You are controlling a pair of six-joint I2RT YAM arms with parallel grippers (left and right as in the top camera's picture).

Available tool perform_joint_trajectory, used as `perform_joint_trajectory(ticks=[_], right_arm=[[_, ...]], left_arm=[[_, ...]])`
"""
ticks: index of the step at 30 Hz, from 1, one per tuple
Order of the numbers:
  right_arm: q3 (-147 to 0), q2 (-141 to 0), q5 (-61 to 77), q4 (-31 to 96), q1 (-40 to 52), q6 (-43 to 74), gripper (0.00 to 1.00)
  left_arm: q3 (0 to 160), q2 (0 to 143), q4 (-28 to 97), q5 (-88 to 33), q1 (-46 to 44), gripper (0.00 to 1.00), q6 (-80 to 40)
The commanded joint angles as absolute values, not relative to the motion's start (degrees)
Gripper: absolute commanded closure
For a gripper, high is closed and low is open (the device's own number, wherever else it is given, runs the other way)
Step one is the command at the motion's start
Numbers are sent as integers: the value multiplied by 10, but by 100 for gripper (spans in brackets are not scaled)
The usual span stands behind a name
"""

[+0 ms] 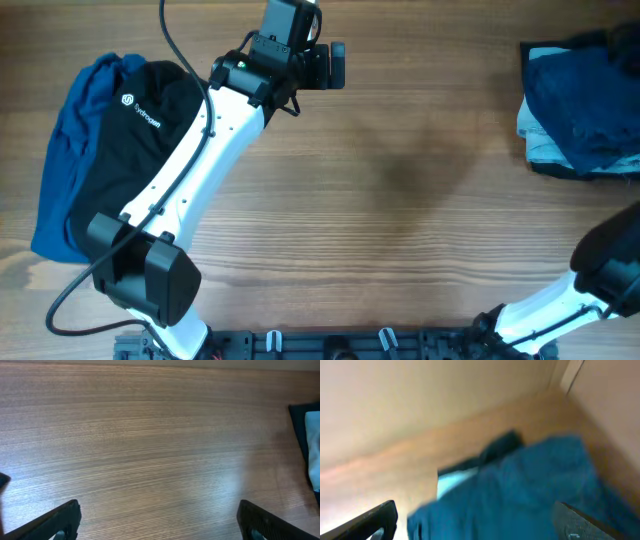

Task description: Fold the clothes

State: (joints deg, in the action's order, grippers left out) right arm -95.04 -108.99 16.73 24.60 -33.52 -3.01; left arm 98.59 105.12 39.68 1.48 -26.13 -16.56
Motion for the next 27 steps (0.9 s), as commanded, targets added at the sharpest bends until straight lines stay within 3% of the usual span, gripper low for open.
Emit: perform_joint_trajectory(ticks=[1,8,16,27], right_arm=[[-896,-1113,119,229,-333,-24,0],[-753,-1155,70,30,-333,4,0],[-709,-1186,38,-37,-333,4,0],[-740,-982,55,-61,-333,4,0]], left_arm=[[986,1058,394,16,-256,0,-154],[986,1058,381,16,-256,0,-154],[986,1058,368,16,-256,0,-154],[987,1047,337,18,-255,0,-136]])
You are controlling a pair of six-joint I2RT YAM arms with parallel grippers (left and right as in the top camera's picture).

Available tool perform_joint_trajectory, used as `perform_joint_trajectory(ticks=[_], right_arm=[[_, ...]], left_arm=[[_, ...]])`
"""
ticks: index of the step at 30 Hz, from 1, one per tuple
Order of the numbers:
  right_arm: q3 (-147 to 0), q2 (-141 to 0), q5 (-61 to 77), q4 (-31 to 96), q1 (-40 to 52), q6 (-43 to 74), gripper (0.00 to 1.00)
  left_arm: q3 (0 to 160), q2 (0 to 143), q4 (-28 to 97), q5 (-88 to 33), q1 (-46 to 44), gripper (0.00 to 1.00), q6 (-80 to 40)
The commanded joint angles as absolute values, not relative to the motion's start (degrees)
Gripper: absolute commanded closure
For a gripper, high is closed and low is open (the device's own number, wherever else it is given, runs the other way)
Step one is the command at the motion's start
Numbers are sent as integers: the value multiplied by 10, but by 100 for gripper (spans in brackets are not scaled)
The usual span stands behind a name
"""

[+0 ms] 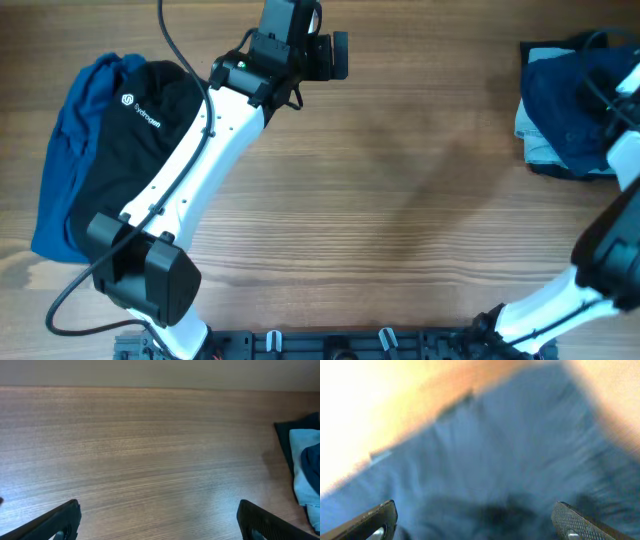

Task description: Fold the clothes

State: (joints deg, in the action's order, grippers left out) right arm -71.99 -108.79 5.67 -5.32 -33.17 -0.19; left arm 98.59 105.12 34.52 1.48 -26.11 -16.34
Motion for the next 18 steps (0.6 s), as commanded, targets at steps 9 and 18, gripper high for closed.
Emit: perform_joint_trajectory(ticks=[9,18], right_arm=[[-740,-783,158,-12,-333,4,0],[-740,-577,166,100,-333,69,0]], left_arm=[[995,940,341,67,-255,0,-136],[995,804,435,68,-255,0,-137]])
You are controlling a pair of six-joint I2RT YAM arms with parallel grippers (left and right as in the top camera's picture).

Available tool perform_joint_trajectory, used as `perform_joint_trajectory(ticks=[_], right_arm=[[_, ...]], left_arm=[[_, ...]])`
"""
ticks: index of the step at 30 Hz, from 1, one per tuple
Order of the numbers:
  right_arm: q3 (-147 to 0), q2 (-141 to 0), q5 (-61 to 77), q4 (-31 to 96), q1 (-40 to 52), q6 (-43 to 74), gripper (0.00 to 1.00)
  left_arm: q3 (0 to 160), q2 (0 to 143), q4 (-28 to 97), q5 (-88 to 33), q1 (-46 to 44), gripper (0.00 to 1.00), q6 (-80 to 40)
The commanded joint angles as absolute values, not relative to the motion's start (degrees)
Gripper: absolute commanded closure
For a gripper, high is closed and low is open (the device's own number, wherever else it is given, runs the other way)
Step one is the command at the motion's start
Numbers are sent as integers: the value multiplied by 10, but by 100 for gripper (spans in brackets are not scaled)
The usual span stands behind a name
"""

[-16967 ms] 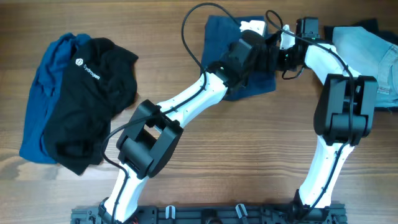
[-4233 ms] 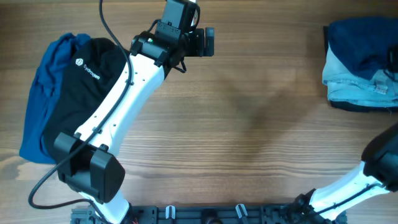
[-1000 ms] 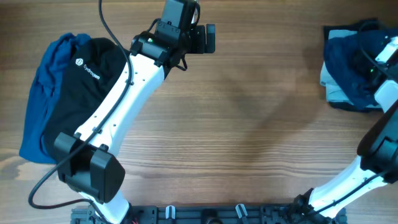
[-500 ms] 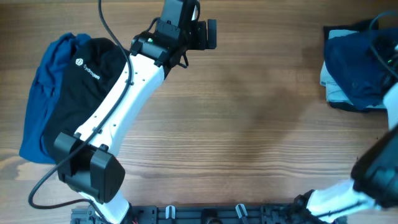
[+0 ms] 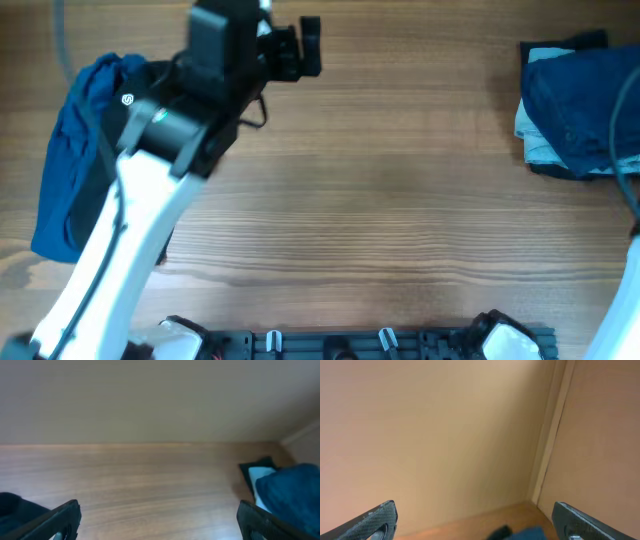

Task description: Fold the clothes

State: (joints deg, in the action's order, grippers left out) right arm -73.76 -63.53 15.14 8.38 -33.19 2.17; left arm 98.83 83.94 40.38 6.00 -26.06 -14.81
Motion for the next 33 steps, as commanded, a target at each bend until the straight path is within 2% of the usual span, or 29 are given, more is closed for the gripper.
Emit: perform_joint_trajectory(ticks=[1,6,11,15,21,28,29,33], right_arm=[[-740,-561,166,103,-333,78,0],[-740,-492,166,124,-333,91,0],[-740,-459,167,201,-333,93,0],[-739,-462,168,220,-333,161,0],[-738,-484,168,273,-333,417,0],[-738,-524,168,414,-333,695,0],[-738,-542,168,460,-333,795,0],[-738,-576,168,537,-333,1004,0]], left_arm=[[995,792,444,68,-255,0,-137],[995,742,475,68,-255,0,-137],[995,714,498,68,-255,0,-137],[995,708,511,67,-255,0,-137],[994,709,538,67,-255,0,-140],[994,710,547,8,-256,0,-139],[994,710,547,7,-256,0,-139],[995,705,574,13,-256,0,-139]])
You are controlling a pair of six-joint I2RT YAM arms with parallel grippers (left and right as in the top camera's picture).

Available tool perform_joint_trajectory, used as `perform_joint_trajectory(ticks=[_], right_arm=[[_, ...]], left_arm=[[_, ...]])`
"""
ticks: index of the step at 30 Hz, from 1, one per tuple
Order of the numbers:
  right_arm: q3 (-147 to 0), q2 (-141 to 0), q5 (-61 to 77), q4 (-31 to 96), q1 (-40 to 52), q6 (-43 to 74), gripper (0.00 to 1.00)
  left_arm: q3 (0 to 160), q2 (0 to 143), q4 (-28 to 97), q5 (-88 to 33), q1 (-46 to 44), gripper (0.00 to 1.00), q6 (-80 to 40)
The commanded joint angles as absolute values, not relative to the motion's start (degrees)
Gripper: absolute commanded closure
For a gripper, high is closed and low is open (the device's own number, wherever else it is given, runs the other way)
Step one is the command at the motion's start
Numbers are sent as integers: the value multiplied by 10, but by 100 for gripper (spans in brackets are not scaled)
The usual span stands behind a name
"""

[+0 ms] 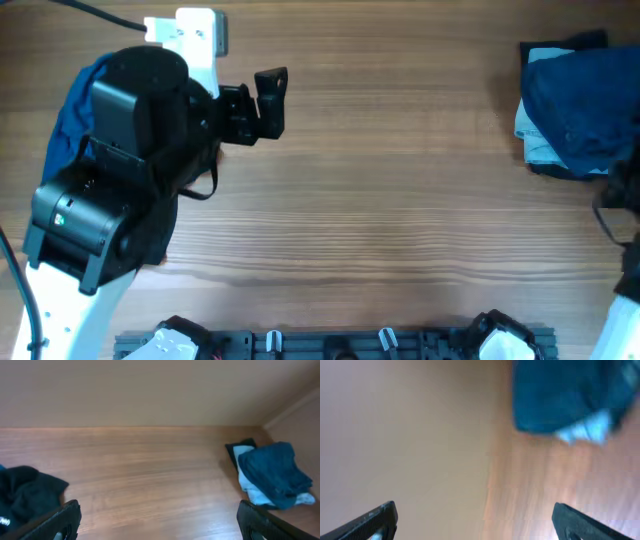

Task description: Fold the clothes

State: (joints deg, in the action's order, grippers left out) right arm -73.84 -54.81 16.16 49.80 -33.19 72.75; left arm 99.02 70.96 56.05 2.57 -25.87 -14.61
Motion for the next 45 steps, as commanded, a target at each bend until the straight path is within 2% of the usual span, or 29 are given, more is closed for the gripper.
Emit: perform_joint_trajectory(ticks=[1,3,9,14,21,26,33,38,45], right_arm=[[-738,-586,168,552,-333,1062,0],[-738,-611,168,569,-333,1179,0],[-738,-692,164,570,-333,1187,0],[-738,-764,164,568,-333,1187,0],[-738,-856,164,561,-333,1186,0],[-738,-913,164,556,-333,1187,0],[-738,-961,164,524,-333,1186,0],[-738,-962,164,506,-333,1186,0],[-738,-962,164,499,-333,1186,0]], left_arm=[[994,704,576,12,-256,0,-139],[994,704,581,11,-256,0,-138],[986,708,637,73,-255,0,-137],[955,702,602,101,-231,0,-137],[782,624,338,14,-124,0,-139],[552,528,80,-65,-48,0,-150],[239,345,-157,-64,17,0,-220],[102,245,-222,-64,47,0,-219],[34,175,-215,-63,63,0,-219]])
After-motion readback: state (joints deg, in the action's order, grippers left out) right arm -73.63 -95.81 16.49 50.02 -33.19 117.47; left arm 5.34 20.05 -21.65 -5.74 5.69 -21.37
